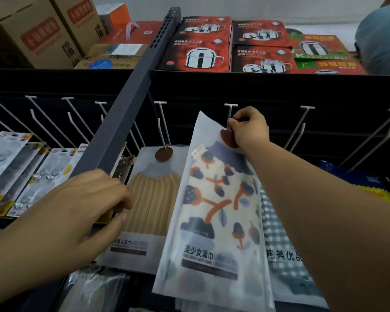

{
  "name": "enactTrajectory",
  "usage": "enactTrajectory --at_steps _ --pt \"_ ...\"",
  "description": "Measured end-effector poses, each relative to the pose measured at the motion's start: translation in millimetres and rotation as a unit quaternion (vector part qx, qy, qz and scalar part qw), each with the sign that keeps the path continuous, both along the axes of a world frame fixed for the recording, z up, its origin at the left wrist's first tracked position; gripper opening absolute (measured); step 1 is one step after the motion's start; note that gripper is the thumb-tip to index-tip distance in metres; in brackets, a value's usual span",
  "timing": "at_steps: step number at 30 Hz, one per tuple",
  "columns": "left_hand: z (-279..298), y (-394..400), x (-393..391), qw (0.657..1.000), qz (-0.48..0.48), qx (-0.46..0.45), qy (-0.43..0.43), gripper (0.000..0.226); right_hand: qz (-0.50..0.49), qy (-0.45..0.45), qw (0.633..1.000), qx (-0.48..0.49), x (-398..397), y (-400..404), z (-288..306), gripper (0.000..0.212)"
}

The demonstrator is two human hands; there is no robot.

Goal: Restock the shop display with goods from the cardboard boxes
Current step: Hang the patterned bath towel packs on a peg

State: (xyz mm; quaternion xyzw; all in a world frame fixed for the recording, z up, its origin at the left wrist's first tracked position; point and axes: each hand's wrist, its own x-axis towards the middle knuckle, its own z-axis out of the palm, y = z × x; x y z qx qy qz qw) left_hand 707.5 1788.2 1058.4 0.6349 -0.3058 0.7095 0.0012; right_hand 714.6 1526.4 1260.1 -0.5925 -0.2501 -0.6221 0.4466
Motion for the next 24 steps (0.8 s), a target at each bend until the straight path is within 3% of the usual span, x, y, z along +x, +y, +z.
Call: enactTrajectory --at_steps 5,12,21,24 --pt "0 2 4 1.000 -0.009 0.002 -0.008 0.017 0.075 -0.018 0.997 0.008 9 3 5 0.016" --pt "1 2 -3 0.999 -0.026 0.039 -0.015 0.006 0.005 -0.010 1.000 -0.011 6 8 3 0.009" --pt "-2 1 -6 0.999 -0.025 0.032 -0.021 0.008 -0.007 0.043 0.999 -0.002 15 -1 -4 0.007" --pt "-2 1 -4 0.999 -0.033 0.032 -0.024 0.006 -0.027 0.090 0.996 0.002 30 -5 -8 0.022"
